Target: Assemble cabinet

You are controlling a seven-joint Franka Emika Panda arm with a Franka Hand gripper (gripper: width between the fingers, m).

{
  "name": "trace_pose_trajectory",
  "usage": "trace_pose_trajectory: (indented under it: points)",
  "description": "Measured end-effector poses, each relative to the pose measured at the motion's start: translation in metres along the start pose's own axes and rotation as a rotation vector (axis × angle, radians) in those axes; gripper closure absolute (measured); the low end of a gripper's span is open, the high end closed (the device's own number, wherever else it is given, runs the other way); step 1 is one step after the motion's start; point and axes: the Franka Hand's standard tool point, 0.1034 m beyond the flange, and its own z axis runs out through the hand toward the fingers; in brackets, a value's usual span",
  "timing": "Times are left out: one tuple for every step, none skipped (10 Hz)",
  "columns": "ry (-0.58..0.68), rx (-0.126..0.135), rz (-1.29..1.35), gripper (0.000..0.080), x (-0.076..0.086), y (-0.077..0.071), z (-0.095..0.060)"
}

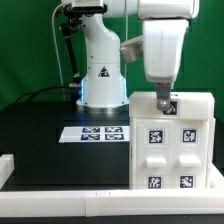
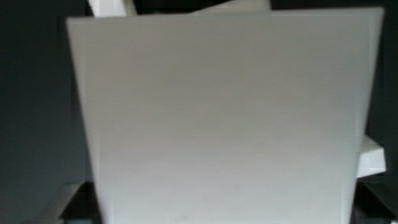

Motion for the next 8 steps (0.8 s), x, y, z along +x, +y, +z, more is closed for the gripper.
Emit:
trace_pose_trajectory:
  points:
    - [0.001,0.0,0.122,0.0239,0.0003,0.0,0.0]
    - [0.002,0.001,0.233,0.0239,0.0002,0.0,0.0001]
    - [0.002,0.003,0.337,0.0239,0.0003,-0.0004,0.0002]
    - [0.004,0.013,0.471,0.0238,0.0001,-0.0011,0.0003]
    - [0.004,0.015,0.573,0.0238,0.0,-0.0011,0.0002]
    - [0.002,0.018,0.67,0.0238,0.0003,-0.0012,-0.0001]
    - [0.002,0.019,0.762,0.0238,0.0002,-0.0011,0.0001]
    - [0.002,0.019,0.817,0.0238,0.0003,-0.0014,0.0003]
